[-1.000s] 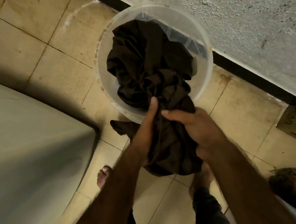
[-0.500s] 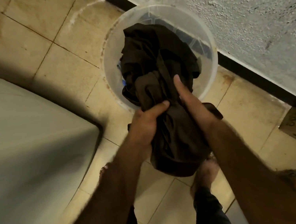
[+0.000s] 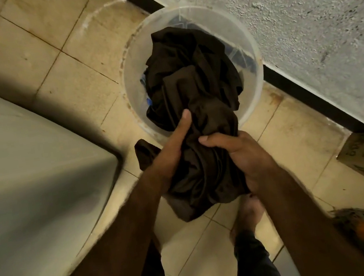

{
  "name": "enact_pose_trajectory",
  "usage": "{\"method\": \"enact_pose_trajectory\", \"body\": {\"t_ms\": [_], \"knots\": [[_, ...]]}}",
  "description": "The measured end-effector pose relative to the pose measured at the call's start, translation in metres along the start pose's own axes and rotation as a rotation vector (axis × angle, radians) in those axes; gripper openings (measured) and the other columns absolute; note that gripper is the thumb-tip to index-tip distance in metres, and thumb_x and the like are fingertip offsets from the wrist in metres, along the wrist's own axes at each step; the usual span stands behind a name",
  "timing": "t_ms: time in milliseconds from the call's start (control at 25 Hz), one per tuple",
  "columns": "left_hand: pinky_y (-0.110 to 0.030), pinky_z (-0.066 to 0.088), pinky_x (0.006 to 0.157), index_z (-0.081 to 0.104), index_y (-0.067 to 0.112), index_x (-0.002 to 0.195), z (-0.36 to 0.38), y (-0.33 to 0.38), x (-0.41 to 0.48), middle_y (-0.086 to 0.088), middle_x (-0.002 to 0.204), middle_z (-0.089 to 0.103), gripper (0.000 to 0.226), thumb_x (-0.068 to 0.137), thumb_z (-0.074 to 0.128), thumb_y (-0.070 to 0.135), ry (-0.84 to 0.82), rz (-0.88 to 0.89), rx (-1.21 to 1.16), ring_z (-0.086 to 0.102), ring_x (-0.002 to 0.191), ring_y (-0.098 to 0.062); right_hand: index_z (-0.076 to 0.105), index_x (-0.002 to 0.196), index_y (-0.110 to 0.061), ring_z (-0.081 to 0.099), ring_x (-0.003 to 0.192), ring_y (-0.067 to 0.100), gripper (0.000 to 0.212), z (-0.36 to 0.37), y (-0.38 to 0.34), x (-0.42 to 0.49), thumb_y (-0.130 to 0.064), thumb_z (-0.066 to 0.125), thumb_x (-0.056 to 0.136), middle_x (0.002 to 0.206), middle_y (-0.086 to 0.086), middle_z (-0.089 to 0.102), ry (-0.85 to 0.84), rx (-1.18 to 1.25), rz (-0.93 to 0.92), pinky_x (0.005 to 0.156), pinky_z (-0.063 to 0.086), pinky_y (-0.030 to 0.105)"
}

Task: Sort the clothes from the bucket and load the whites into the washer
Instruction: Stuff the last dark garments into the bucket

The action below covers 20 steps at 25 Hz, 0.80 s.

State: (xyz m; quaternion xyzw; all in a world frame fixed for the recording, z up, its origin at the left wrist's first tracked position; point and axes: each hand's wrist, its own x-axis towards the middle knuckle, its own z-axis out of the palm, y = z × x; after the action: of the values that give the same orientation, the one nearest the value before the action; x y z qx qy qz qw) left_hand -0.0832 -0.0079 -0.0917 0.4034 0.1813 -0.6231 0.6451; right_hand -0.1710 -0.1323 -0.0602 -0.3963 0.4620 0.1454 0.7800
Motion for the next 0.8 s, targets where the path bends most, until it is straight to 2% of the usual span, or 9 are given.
{"method": "enact_pose_trajectory", "body": {"t_ms": [40, 160, 280, 360, 440, 560, 640, 720, 800], "knots": [[-0.04, 0.044, 0.113, 0.062, 0.019, 0.137, 0.002, -0.012, -0.012, -0.008, 0.141, 0.062, 0.064, 0.091, 0.056, 0.064, -0.069, -0.019, -0.122, 0.056, 0.133, -0.025, 0.077, 0.112, -0.01, 0.077, 0.097, 0.029, 0.036, 0.004, -0.008, 0.004, -0.021, 0.081, 0.079, 0.106, 0.011, 0.079, 0.019, 0.025, -0.005, 0.076, 0.062, 0.033], [-0.041, 0.042, 0.112, 0.064, 0.028, 0.134, 0.008, -0.046, -0.033, -0.004, 0.143, 0.061, 0.063, 0.086, 0.058, 0.068, 0.004, 0.018, -0.218, 0.055, 0.134, -0.022, 0.076, 0.112, -0.006, 0.077, 0.091, 0.031, 0.039, 0.018, -0.027, 0.029, -0.019, 0.081, 0.076, 0.101, 0.012, 0.079, 0.133, -0.001, 0.054, 0.071, 0.062, 0.033], [-0.046, 0.047, 0.109, 0.068, 0.019, 0.13, 0.015, -0.059, -0.037, -0.011, 0.134, 0.067, 0.05, 0.086, 0.075, 0.043, 0.148, 0.024, -0.126, 0.063, 0.124, -0.03, 0.065, 0.127, -0.003, 0.071, 0.102, 0.032, 0.055, 0.026, -0.027, 0.048, -0.018, 0.082, 0.077, 0.116, 0.013, 0.073, 0.148, -0.177, 0.065, 0.088, 0.06, 0.04], [-0.048, 0.05, 0.106, 0.069, 0.011, 0.126, 0.021, -0.054, -0.029, -0.013, 0.124, 0.072, 0.039, 0.089, 0.074, 0.023, 0.296, 0.093, -0.042, 0.068, 0.116, -0.034, 0.058, 0.136, -0.004, 0.068, 0.111, 0.032, 0.062, 0.024, -0.026, 0.058, -0.024, 0.081, 0.082, 0.128, 0.014, 0.068, 0.103, -0.201, 0.063, 0.101, 0.055, 0.046], [-0.046, 0.054, 0.1, 0.072, 0.008, 0.119, 0.026, -0.04, -0.023, -0.015, 0.116, 0.074, 0.034, 0.087, 0.073, 0.019, 0.371, 0.14, -0.002, 0.071, 0.109, -0.035, 0.058, 0.14, -0.01, 0.067, 0.118, 0.029, 0.061, 0.017, -0.023, 0.06, -0.037, 0.076, 0.088, 0.133, 0.009, 0.068, 0.0, -0.075, 0.062, 0.106, 0.052, 0.043], [-0.046, 0.059, 0.091, 0.076, 0.006, 0.11, 0.027, -0.009, -0.013, -0.016, 0.106, 0.077, 0.035, 0.08, 0.076, 0.025, 0.423, 0.16, 0.042, 0.074, 0.098, -0.034, 0.07, 0.131, -0.021, 0.068, 0.119, 0.017, 0.057, 0.005, -0.003, 0.031, -0.055, 0.072, 0.085, 0.129, 0.0, 0.072, -0.185, 0.169, 0.166, 0.092, 0.058, 0.028], [-0.035, 0.063, 0.078, 0.076, 0.005, 0.108, 0.024, 0.002, -0.001, -0.012, 0.095, 0.079, 0.027, 0.085, 0.075, 0.019, 0.502, 0.196, 0.135, 0.077, 0.086, -0.027, 0.073, 0.121, -0.029, 0.064, 0.126, 0.018, 0.058, 0.007, 0.018, 0.003, -0.068, 0.069, 0.078, 0.13, -0.009, 0.07, -0.222, 0.082, 0.24, 0.096, 0.054, 0.027], [-0.023, 0.061, 0.065, 0.074, 0.002, 0.11, 0.024, 0.004, 0.011, -0.006, 0.088, 0.078, 0.024, 0.088, 0.073, 0.011, 0.579, 0.217, 0.173, 0.076, 0.08, -0.02, 0.071, 0.12, -0.026, 0.064, 0.126, 0.022, 0.05, 0.006, 0.033, -0.013, -0.057, 0.074, 0.081, 0.128, -0.008, 0.071, -0.195, -0.01, 0.179, 0.1, 0.052, 0.03], [-0.018, 0.059, 0.066, 0.073, 0.001, 0.112, 0.022, 0.0, 0.018, -0.004, 0.095, 0.076, 0.026, 0.088, 0.073, 0.011, 0.602, 0.24, 0.257, 0.074, 0.09, -0.022, 0.075, 0.115, -0.018, 0.072, 0.112, 0.024, 0.032, 0.01, 0.032, -0.017, -0.028, 0.078, 0.085, 0.118, 0.007, 0.076, -0.2, -0.014, 0.146, 0.09, 0.059, 0.031]]}}
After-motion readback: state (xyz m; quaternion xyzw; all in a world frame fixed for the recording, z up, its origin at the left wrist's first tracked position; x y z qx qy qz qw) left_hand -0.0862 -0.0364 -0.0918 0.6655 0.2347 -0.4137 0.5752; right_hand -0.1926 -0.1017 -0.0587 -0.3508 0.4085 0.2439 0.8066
